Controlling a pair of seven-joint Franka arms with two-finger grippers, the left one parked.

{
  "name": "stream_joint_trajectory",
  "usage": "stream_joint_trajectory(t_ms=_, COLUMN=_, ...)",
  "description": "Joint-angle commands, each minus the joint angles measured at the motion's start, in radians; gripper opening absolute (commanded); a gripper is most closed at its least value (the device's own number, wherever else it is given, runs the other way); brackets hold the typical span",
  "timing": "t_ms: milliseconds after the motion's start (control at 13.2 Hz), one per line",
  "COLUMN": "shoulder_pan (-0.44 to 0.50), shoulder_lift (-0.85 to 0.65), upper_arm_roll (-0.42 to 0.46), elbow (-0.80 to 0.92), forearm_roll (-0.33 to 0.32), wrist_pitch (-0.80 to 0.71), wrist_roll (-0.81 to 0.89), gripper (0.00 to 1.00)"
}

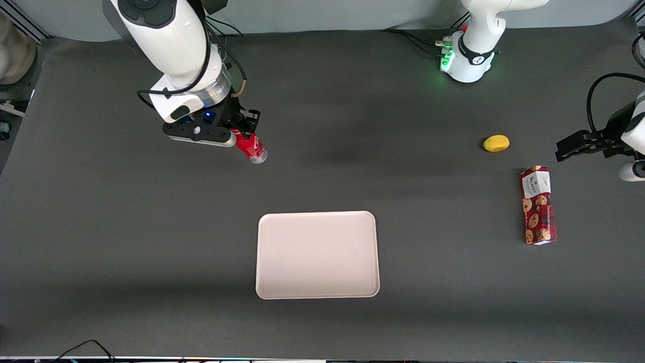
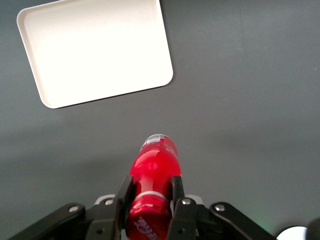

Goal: Place coke bottle on tray
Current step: 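Lift the bottle and carry it to the white tray's edge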

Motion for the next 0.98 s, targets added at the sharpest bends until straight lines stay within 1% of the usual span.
stream_joint_trajectory(t_ms=0, shoulder_pan=0.009, shoulder_lift=0.099, upper_arm_roll=-0.018, elbow=0.056, forearm_roll=-0.023, wrist_pitch=0.042, wrist_roll=-0.014, gripper=0.00)
stream_joint_trajectory(t_ms=75, shoulder_pan=0.008, shoulder_lift=0.135, upper_arm_roll=-0.022, elbow=0.074, forearm_roll=-0.056, wrist_pitch=0.056, wrist_roll=-0.016, gripper=0.00)
stream_joint_trajectory(t_ms=226, shoulder_pan=0.017, shoulder_lift=0.235, upper_arm_roll=-0.025, elbow=0.131, forearm_roll=-0.167, wrist_pitch=0.061, wrist_roll=-0.011, gripper=0.00)
stream_joint_trajectory(t_ms=302, shoulder_pan=0.022, shoulder_lift=0.292, upper_arm_roll=-0.025, elbow=0.172, forearm_roll=-0.195, wrist_pitch=0.070, wrist_roll=-0.005, gripper=0.00)
stream_joint_trajectory(t_ms=528, shoulder_pan=0.025, shoulder_lift=0.404, upper_arm_roll=-0.028, elbow=0.249, forearm_roll=-0.214, wrist_pitch=0.130, wrist_roll=-0.001, gripper=0.00)
stream_joint_trajectory(t_ms=604, shoulder_pan=0.044, shoulder_lift=0.436, upper_arm_roll=-0.050, elbow=0.273, forearm_roll=-0.218, wrist_pitch=0.157, wrist_roll=0.005, gripper=0.00)
stream_joint_trajectory(t_ms=755, shoulder_pan=0.138, shoulder_lift=0.478, upper_arm_roll=-0.152, elbow=0.309, forearm_roll=-0.240, wrist_pitch=0.176, wrist_roll=0.005, gripper=0.00)
stream_joint_trajectory(t_ms=830, shoulder_pan=0.179, shoulder_lift=0.492, upper_arm_roll=-0.207, elbow=0.312, forearm_roll=-0.240, wrist_pitch=0.205, wrist_roll=0.007, gripper=0.00)
stream_joint_trajectory(t_ms=906, shoulder_pan=0.204, shoulder_lift=0.505, upper_arm_roll=-0.244, elbow=0.312, forearm_roll=-0.238, wrist_pitch=0.240, wrist_roll=0.004, gripper=0.00)
